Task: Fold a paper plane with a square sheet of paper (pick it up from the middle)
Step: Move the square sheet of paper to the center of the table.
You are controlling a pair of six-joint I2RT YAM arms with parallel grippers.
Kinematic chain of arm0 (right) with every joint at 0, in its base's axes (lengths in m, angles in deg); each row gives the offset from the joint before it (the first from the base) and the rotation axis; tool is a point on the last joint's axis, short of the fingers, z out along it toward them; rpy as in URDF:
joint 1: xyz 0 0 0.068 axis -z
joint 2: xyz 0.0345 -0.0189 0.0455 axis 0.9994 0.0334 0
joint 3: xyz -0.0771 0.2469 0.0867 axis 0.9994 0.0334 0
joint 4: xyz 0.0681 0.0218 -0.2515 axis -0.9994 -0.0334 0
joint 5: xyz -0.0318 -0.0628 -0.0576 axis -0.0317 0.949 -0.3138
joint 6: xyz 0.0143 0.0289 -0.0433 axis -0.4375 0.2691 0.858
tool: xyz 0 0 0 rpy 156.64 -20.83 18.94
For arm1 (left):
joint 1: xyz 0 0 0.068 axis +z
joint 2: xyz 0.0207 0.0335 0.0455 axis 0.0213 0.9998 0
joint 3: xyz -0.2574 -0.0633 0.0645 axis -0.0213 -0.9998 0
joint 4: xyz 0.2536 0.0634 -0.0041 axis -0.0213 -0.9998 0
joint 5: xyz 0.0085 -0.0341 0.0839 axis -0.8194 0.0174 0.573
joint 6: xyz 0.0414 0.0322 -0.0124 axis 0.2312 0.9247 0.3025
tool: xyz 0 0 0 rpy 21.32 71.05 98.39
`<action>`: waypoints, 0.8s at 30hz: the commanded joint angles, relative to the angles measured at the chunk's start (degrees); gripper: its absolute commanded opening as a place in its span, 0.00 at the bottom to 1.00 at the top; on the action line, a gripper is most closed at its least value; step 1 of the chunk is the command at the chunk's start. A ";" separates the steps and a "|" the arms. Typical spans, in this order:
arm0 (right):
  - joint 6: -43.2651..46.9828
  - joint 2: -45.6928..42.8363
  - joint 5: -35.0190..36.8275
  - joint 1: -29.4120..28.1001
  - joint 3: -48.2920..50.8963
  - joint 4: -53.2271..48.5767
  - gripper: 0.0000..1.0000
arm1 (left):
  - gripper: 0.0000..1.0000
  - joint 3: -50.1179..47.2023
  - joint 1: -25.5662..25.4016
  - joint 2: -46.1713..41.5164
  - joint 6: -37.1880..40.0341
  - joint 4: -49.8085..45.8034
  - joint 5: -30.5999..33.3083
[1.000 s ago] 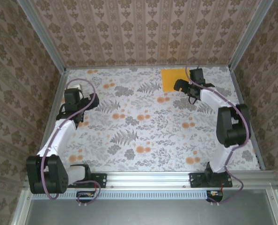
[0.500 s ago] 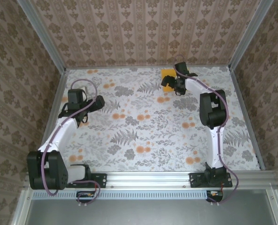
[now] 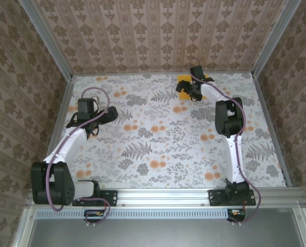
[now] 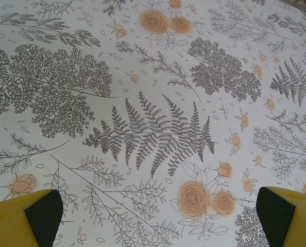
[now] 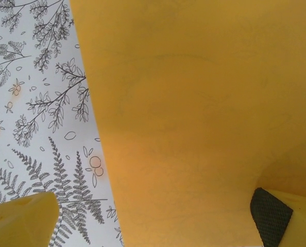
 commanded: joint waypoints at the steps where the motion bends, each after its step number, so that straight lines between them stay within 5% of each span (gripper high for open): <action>1: 1.77 2.01 1.97 -0.77 -0.83 -8.50 1.00 | 1.00 1.91 -0.27 0.74 -0.92 -1.43 -0.36; 8: 4.86 -3.83 4.64 -3.28 8.86 -16.29 1.00 | 1.00 2.15 -0.78 1.09 -1.08 -3.57 0.28; 14: 0.16 -17.64 0.59 -6.27 33.41 -11.90 0.99 | 1.00 2.59 -1.75 1.01 -1.38 -6.54 0.79; 20: -5.64 -28.07 -1.71 -18.32 52.10 -10.53 0.98 | 1.00 1.11 -3.25 1.19 -2.30 -6.49 1.02; 24: -8.75 -33.87 -0.28 -23.57 53.79 -12.58 0.97 | 1.00 -0.32 -4.64 1.36 -3.41 -5.90 0.78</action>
